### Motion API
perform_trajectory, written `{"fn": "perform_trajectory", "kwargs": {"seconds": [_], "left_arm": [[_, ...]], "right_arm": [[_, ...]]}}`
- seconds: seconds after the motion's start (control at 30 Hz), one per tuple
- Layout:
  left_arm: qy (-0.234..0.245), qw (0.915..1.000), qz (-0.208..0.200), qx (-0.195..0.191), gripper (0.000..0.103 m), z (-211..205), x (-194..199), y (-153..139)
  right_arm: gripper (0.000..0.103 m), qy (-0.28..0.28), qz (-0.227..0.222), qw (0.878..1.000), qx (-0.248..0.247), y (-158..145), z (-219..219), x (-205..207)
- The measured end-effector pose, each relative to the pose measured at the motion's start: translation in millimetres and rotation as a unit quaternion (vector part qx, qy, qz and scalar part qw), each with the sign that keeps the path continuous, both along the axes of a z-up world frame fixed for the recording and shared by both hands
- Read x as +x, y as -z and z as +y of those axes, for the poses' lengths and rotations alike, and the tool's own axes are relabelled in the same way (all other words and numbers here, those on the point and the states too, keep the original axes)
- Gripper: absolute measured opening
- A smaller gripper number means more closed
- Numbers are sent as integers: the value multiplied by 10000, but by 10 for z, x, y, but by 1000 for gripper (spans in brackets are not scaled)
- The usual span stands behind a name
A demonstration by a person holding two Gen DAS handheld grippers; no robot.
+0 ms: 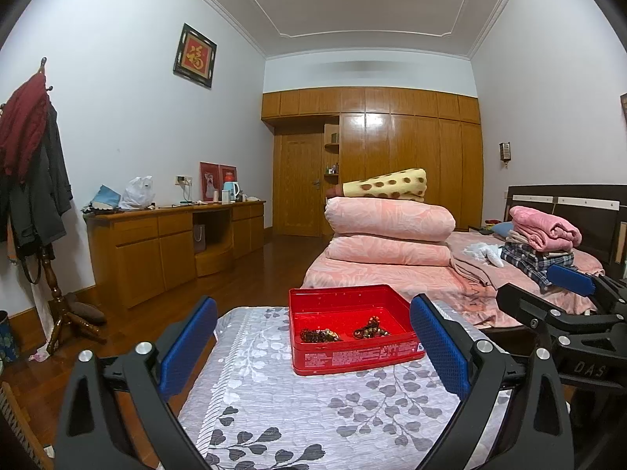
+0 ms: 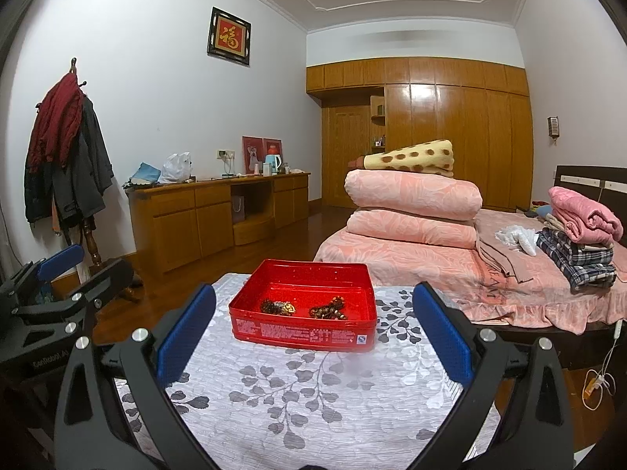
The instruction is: Organize jewelry
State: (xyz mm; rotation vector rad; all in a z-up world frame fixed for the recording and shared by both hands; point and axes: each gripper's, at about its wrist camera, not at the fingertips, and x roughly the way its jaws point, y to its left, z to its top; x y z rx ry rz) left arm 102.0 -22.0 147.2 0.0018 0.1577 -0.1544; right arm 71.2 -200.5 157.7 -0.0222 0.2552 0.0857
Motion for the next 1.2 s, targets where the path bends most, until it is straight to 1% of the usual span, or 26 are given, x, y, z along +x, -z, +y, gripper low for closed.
{"fn": "perform_trajectory", "kwargs": {"seconds": [0.63, 1.2], "left_arm": [[19, 10000, 18, 5, 97, 17, -8, 6], [1, 10000, 18, 15, 97, 17, -11, 15]], "right_arm": [[97, 2, 8, 10000, -7, -2, -10, 2], [97, 44, 40, 10000, 13, 56, -76, -7]]}}
